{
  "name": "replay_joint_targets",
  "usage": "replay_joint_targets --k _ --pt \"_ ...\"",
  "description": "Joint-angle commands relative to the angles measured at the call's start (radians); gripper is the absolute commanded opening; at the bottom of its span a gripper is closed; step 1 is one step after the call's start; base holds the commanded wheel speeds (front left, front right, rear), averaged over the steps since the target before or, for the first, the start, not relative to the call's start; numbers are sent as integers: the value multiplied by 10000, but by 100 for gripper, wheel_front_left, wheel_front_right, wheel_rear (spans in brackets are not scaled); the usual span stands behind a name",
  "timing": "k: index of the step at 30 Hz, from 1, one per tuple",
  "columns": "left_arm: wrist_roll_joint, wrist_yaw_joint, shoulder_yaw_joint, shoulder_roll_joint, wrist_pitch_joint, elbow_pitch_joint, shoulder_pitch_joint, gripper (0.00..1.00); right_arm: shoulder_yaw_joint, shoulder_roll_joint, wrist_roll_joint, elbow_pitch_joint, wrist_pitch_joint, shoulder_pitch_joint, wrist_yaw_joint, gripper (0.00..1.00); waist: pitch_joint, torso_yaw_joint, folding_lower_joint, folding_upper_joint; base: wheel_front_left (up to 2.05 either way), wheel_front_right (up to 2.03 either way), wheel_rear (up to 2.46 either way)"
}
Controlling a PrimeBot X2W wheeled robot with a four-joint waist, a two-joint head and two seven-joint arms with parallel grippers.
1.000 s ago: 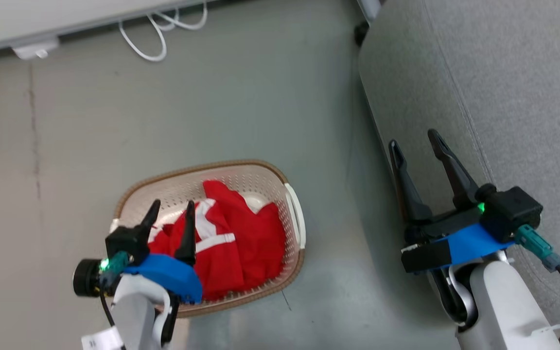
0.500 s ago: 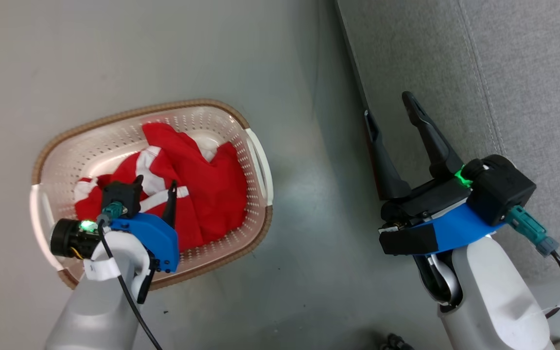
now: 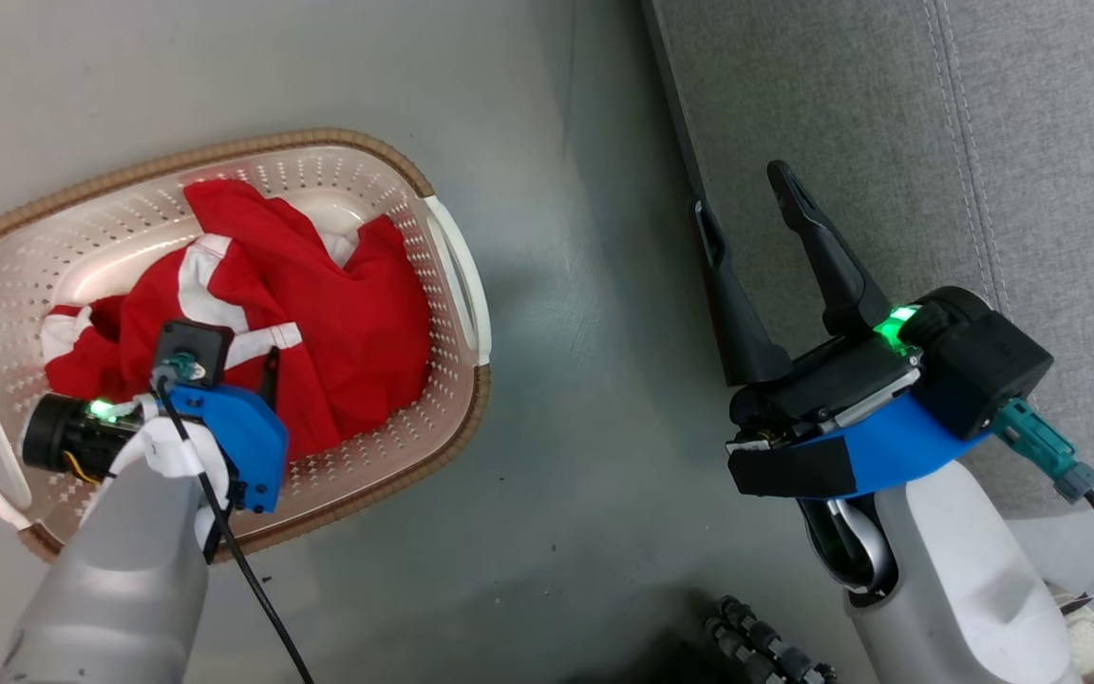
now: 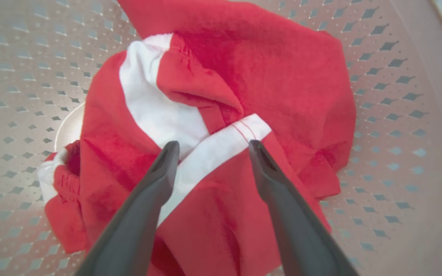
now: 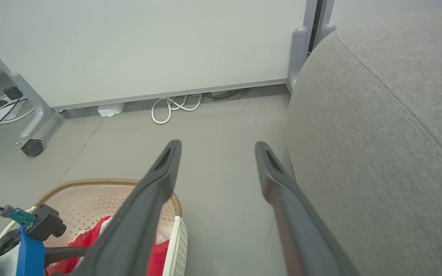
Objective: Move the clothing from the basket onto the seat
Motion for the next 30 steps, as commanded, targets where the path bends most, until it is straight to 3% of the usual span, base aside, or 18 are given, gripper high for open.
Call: replay_joint_targets --k 1,6,22,23,25,30 --pt "62 161 -61 117 73 111 -304 100 15 -16 50 -102 -62 -107 3 100 181 -86 -1 0 0 0 0" --pt "71 396 -123 219 273 368 -612 100 101 -16 149 -286 -63 -115 1 100 441 -173 -1 0 0 0 0" --pt "-410 81 -275 93 2343 752 -728 100 249 -16 413 -433 -65 -205 1 100 660 -218 -1 0 0 0 0" --pt "-439 71 -289 100 2373 756 -691 72 223 -16 408 -429 -65 -203 3 100 665 -212 -1 0 0 0 0" --pt "-459 60 -338 108 2408 759 -680 0 184 -16 400 -410 -65 -203 1 100 664 -200 -1 0 0 0 0" --pt "-552 51 -406 49 2388 770 -687 0 158 -16 391 -403 -65 -225 3 100 623 -185 -1 0 0 0 0"
